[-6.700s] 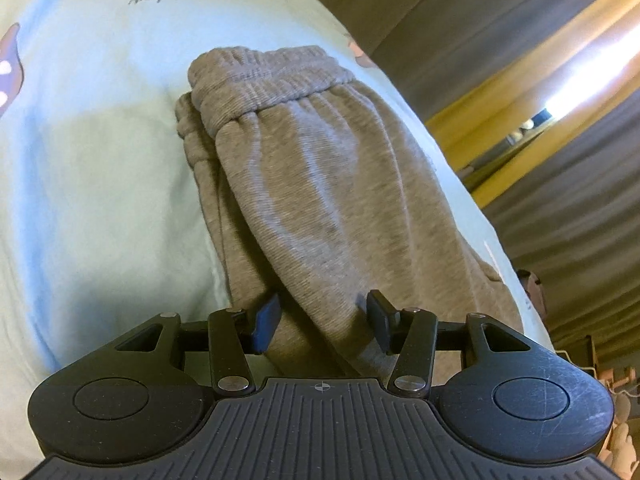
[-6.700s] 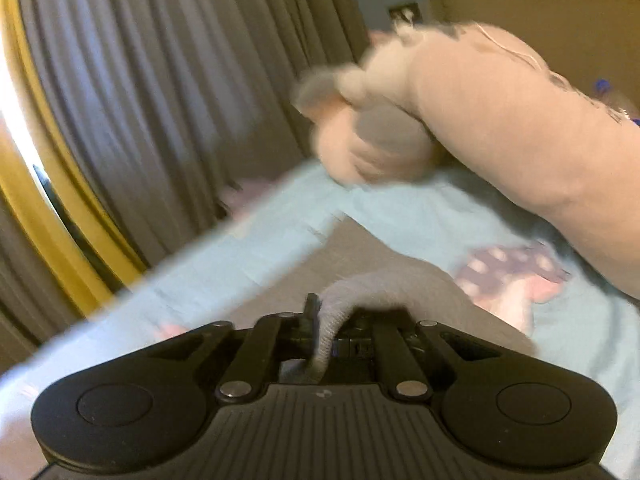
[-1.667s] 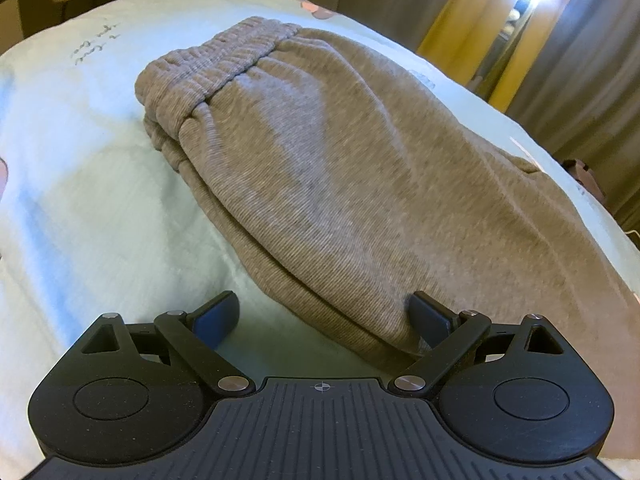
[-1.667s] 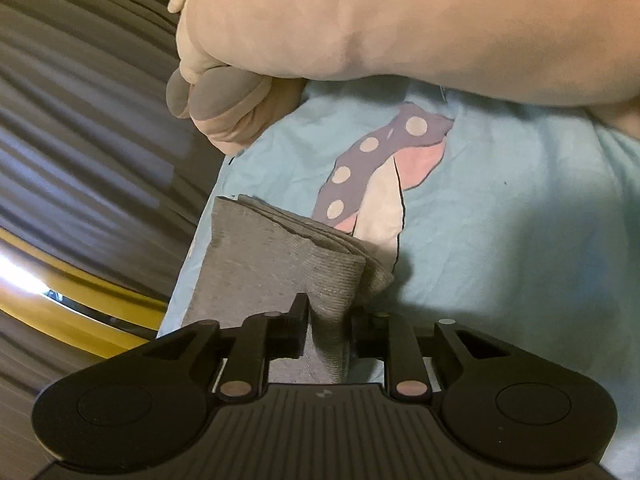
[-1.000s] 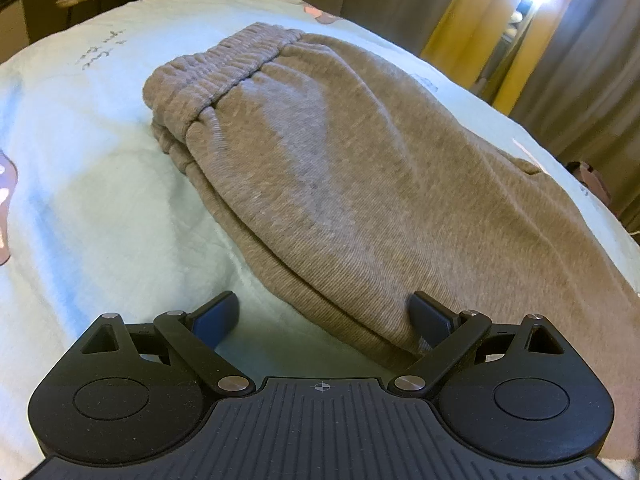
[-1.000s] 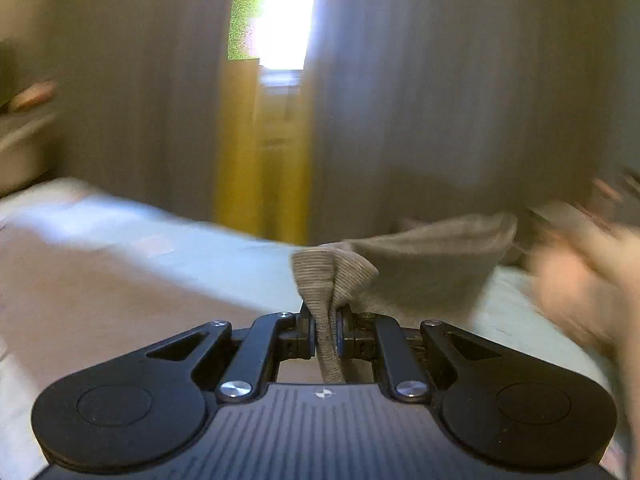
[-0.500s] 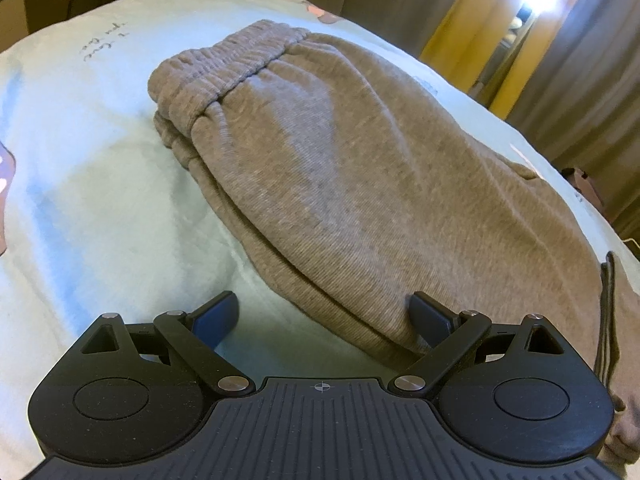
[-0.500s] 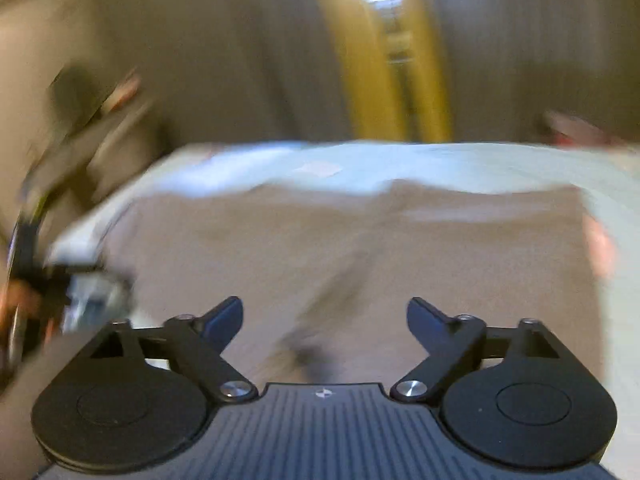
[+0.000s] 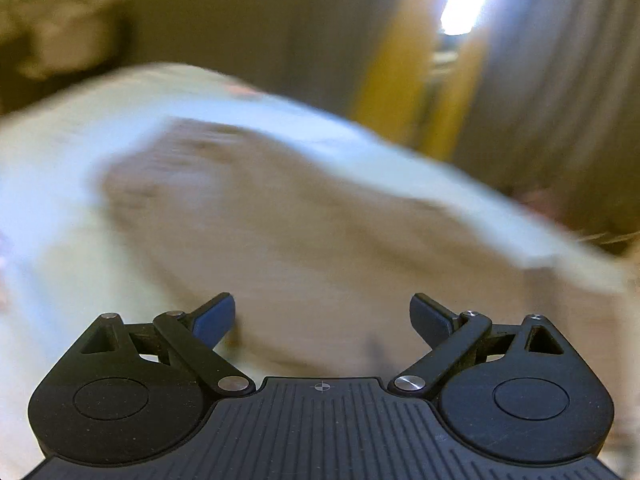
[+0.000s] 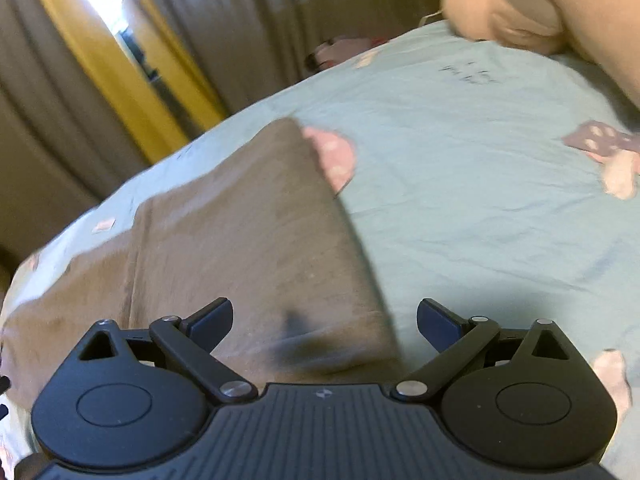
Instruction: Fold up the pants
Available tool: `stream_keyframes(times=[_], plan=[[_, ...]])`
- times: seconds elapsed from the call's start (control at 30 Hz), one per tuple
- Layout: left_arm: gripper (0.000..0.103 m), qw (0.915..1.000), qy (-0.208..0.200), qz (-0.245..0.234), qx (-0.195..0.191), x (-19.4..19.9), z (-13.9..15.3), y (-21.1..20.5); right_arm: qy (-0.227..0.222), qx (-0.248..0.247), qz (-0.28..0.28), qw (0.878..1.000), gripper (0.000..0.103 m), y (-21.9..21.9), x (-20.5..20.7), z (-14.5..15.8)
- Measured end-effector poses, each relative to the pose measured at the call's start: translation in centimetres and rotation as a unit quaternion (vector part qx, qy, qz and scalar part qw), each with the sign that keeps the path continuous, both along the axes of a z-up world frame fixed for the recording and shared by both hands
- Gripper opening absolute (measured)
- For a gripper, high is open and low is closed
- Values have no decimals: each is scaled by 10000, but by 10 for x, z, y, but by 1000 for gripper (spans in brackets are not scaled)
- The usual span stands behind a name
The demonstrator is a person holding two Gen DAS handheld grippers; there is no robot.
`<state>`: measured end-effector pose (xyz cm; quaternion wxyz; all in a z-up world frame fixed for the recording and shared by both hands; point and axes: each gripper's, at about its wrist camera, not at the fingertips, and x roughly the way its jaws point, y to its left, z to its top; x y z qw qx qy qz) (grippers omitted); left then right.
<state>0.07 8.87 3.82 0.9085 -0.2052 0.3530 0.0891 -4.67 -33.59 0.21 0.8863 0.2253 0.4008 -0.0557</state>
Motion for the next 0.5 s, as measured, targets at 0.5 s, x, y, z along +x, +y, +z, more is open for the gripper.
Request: stream_keyframes(times=[0.5], plan=[[60, 9548, 1466, -2144, -1446, 125, -69, -167, 455, 118, -282, 9985, 99, -22, 7, -21]])
